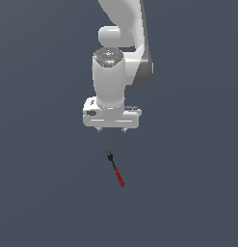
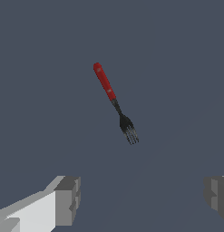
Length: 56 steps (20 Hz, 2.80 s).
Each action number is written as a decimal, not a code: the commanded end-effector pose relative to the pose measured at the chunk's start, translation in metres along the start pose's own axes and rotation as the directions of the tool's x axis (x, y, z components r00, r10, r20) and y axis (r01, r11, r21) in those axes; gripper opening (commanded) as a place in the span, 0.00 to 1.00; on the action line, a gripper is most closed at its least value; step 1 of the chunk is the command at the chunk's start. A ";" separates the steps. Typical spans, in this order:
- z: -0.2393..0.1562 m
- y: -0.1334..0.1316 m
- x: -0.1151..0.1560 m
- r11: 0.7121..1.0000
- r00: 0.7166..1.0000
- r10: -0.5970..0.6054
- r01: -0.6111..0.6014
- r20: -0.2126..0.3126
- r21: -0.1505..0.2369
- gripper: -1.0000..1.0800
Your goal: Pick up the object and move it to a goal position.
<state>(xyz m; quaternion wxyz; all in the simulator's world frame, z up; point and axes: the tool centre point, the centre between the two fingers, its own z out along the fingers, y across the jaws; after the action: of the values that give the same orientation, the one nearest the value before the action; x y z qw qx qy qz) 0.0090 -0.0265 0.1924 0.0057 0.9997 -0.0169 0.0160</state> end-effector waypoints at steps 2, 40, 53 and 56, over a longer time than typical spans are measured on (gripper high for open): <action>0.000 0.000 0.000 1.000 1.000 -0.001 0.001 0.000 -0.001 0.96; 0.112 -0.009 0.065 0.926 0.925 -0.379 0.379 0.028 0.010 0.96; 0.138 -0.011 0.074 0.899 0.899 -0.437 0.436 0.025 0.024 0.96; 0.144 -0.011 0.074 0.899 0.899 -0.437 0.436 0.025 0.024 0.96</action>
<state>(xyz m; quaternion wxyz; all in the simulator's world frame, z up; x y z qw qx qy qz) 0.0882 -0.0198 0.0542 0.0003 0.9782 0.2076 -0.0001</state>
